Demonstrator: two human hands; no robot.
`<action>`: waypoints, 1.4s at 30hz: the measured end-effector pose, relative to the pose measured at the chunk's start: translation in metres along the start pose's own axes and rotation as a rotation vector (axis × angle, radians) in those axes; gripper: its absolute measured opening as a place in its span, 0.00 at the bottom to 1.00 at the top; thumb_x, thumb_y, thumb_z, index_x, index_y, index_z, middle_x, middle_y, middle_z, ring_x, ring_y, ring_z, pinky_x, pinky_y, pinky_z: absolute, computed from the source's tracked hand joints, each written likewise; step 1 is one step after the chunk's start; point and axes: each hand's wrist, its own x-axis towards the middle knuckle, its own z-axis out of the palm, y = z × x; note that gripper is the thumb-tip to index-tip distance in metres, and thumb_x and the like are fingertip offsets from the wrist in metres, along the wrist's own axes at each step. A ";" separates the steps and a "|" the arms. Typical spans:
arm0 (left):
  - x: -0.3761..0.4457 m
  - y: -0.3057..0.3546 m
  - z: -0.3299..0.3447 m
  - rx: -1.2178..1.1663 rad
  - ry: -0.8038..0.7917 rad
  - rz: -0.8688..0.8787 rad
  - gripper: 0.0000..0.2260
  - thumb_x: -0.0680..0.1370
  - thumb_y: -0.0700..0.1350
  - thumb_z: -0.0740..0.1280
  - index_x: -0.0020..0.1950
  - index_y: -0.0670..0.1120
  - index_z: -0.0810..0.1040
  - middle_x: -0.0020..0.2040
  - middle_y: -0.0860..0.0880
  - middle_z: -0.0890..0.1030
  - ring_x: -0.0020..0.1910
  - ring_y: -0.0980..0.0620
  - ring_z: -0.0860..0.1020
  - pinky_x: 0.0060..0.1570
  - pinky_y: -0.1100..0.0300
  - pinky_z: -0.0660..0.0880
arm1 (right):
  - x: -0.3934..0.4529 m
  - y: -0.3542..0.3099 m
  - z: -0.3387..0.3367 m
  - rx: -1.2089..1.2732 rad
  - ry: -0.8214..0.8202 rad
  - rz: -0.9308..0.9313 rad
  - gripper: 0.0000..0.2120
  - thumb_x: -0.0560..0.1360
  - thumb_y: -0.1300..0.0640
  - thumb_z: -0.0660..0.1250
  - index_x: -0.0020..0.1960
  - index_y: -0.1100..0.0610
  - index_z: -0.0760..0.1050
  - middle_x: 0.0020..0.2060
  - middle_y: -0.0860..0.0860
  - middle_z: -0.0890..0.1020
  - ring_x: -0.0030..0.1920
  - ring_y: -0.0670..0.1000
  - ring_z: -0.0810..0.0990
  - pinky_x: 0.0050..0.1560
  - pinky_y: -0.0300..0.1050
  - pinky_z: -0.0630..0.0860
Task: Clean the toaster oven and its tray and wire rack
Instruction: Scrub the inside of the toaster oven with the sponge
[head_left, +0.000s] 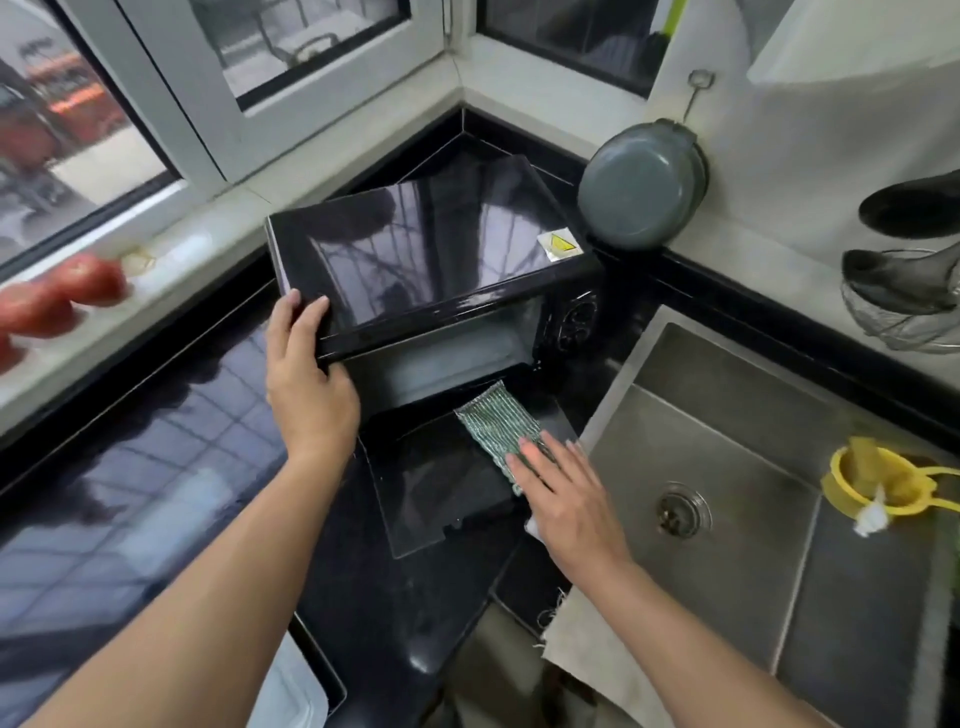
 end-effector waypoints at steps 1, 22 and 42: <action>0.000 -0.001 0.000 0.004 0.003 0.011 0.29 0.73 0.25 0.62 0.71 0.46 0.77 0.77 0.48 0.70 0.77 0.50 0.67 0.73 0.74 0.58 | -0.001 0.001 0.002 0.010 0.015 -0.003 0.40 0.60 0.62 0.84 0.71 0.56 0.75 0.70 0.53 0.76 0.72 0.59 0.71 0.73 0.60 0.67; -0.105 0.019 -0.072 0.138 -0.260 -0.248 0.35 0.79 0.35 0.68 0.83 0.53 0.60 0.84 0.47 0.56 0.82 0.53 0.54 0.77 0.58 0.56 | 0.004 0.011 -0.014 0.110 0.118 -0.031 0.25 0.70 0.69 0.76 0.65 0.55 0.81 0.63 0.52 0.81 0.66 0.62 0.77 0.69 0.64 0.70; -0.348 0.012 -0.217 0.252 0.006 -0.925 0.11 0.80 0.37 0.69 0.57 0.50 0.84 0.53 0.49 0.84 0.54 0.49 0.82 0.55 0.60 0.72 | -0.055 -0.135 -0.080 1.350 -0.117 0.756 0.14 0.84 0.51 0.57 0.47 0.51 0.78 0.46 0.48 0.84 0.47 0.50 0.82 0.45 0.46 0.77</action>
